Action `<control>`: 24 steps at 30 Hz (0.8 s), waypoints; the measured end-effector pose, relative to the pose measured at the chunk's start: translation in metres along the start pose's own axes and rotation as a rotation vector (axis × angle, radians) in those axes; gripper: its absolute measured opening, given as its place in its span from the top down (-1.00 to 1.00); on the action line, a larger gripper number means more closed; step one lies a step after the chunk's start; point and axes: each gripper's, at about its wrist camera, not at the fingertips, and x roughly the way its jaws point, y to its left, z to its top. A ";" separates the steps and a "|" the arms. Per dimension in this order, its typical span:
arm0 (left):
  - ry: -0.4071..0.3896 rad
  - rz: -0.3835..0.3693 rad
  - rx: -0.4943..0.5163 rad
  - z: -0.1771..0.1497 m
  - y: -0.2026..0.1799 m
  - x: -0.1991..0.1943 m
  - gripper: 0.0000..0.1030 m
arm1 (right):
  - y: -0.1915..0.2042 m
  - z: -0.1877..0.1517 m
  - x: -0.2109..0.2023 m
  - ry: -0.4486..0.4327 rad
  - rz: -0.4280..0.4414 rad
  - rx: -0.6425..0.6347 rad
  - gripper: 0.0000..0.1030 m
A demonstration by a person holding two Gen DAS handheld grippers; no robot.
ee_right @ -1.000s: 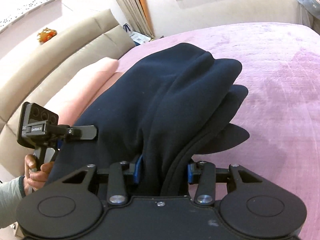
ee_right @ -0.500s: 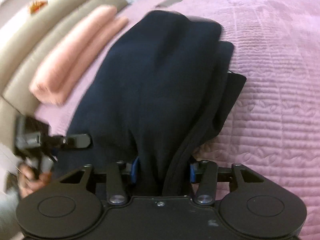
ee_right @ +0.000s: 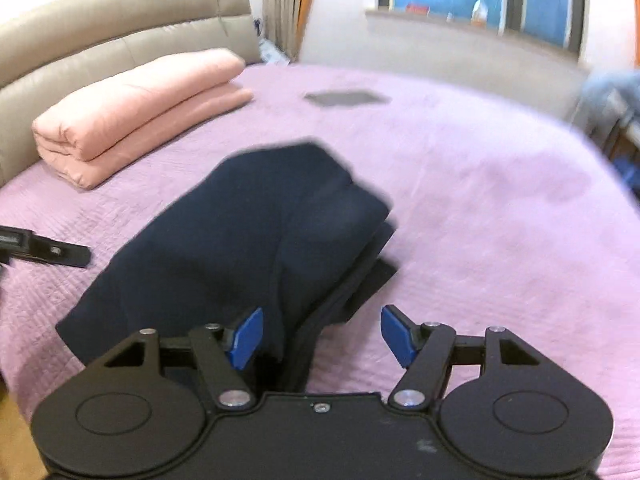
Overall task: Fold large clothes
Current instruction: 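Lay the folded bundle flat and release both tools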
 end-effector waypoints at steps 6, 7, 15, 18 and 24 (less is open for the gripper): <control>-0.029 -0.067 0.127 0.013 -0.057 0.013 0.16 | 0.027 0.026 0.049 -0.034 0.083 0.112 0.94; -0.004 -0.068 0.170 0.006 -0.066 0.027 0.38 | 0.033 0.021 0.066 -0.019 0.087 0.105 0.98; 0.098 -0.229 0.123 -0.063 -0.019 0.025 0.94 | 0.021 -0.056 0.067 0.094 0.065 0.043 1.00; 0.076 -0.230 0.121 -0.070 -0.013 0.008 0.94 | 0.012 -0.043 0.047 0.054 0.049 0.067 1.00; 0.079 -0.194 0.207 -0.060 -0.029 0.011 0.93 | -0.001 0.047 0.076 -0.123 0.084 0.047 0.83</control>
